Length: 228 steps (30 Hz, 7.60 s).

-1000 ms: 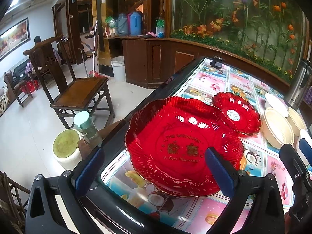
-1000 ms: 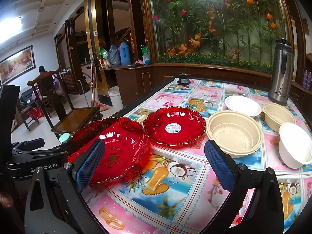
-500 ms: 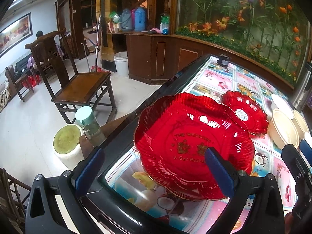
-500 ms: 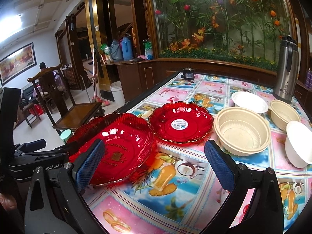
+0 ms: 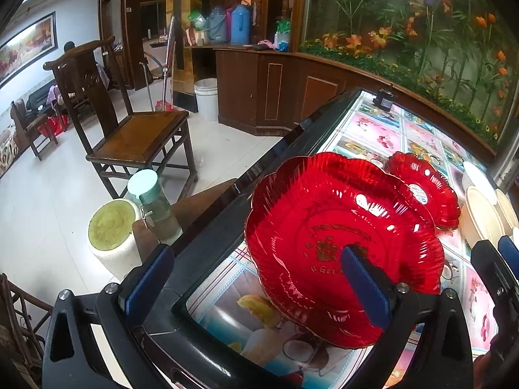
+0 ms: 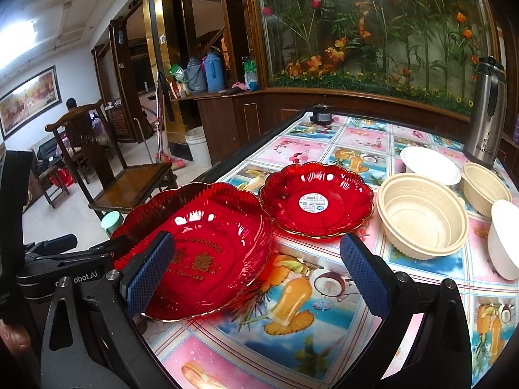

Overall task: Organize plates and bowls
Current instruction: 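Close the left gripper on the large red plate's rim, then lift the large red plate with the left gripper while the right gripper approaches the small red plate, then grasp the small stickered red plate with the right gripper while the left gripper holds the large plate, then lower the small red plate with the right gripper onto the large plate held by the left gripper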

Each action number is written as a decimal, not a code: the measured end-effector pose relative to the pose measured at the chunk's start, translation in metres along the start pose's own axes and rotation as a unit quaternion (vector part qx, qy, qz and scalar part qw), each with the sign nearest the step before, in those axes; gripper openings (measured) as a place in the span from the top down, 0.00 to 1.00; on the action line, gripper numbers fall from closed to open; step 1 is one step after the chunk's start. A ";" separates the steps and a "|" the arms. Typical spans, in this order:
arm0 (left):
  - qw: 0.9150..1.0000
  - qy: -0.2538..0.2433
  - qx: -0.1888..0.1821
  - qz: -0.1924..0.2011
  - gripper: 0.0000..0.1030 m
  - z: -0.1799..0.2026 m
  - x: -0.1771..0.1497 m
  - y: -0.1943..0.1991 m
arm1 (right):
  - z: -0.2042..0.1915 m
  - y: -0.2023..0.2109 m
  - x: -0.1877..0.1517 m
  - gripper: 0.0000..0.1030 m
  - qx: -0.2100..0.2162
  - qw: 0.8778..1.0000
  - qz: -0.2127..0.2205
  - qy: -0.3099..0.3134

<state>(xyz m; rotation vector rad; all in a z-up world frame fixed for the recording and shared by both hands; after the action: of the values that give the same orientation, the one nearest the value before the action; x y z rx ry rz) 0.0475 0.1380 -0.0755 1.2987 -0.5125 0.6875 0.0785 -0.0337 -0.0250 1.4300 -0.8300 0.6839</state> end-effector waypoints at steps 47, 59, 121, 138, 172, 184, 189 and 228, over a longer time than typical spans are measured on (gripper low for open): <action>0.998 -0.019 0.024 -0.047 0.59 -0.015 0.005 -0.056 | -0.008 -0.101 -0.026 0.86 0.043 0.978 -0.183 -0.092; 0.997 -0.044 0.025 -0.054 0.73 -0.007 0.002 -0.049 | -0.010 -0.095 -0.025 0.87 0.036 0.984 -0.161 -0.063; 0.992 -0.112 -0.048 0.005 0.22 0.079 0.021 0.027 | 0.118 -0.046 -0.030 0.42 0.100 0.960 -0.117 -0.235; 0.983 -0.133 -0.110 -0.062 0.22 0.125 0.026 0.020 | 0.127 -0.053 -0.031 0.41 0.107 0.952 -0.130 -0.255; 0.957 -0.120 -0.083 -0.250 0.22 0.150 0.103 -0.141 | 0.145 -0.125 -0.033 0.41 0.199 0.876 -0.228 -0.374; 0.939 -0.086 -0.088 -0.320 0.22 0.143 0.094 -0.169 | 0.127 -0.140 -0.024 0.43 0.190 0.874 -0.230 -0.383; 0.934 -0.095 -0.084 -0.333 0.22 0.144 0.087 -0.175 | 0.124 -0.143 -0.022 0.48 0.171 0.879 -0.234 -0.379; 0.949 -0.177 -0.115 -0.235 0.79 0.150 0.088 -0.086 | 0.115 -0.096 -0.007 0.84 0.167 0.913 -0.173 -0.330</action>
<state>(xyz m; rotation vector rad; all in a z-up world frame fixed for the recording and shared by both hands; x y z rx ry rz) 0.1754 -0.0041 -0.0428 1.2621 -0.5268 -0.0068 0.1443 -0.1517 -0.0896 2.1129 -0.9590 0.0466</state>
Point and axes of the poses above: each gripper's, at about its wrist camera, not at the fingertips, and y roughly against the way its jaws point, z to its right, x to its top, the point moved 3 cm from there along -y, roughly the way its jaws point, and after that the axes turned 12 degrees about -x, right-handed, at the moved point
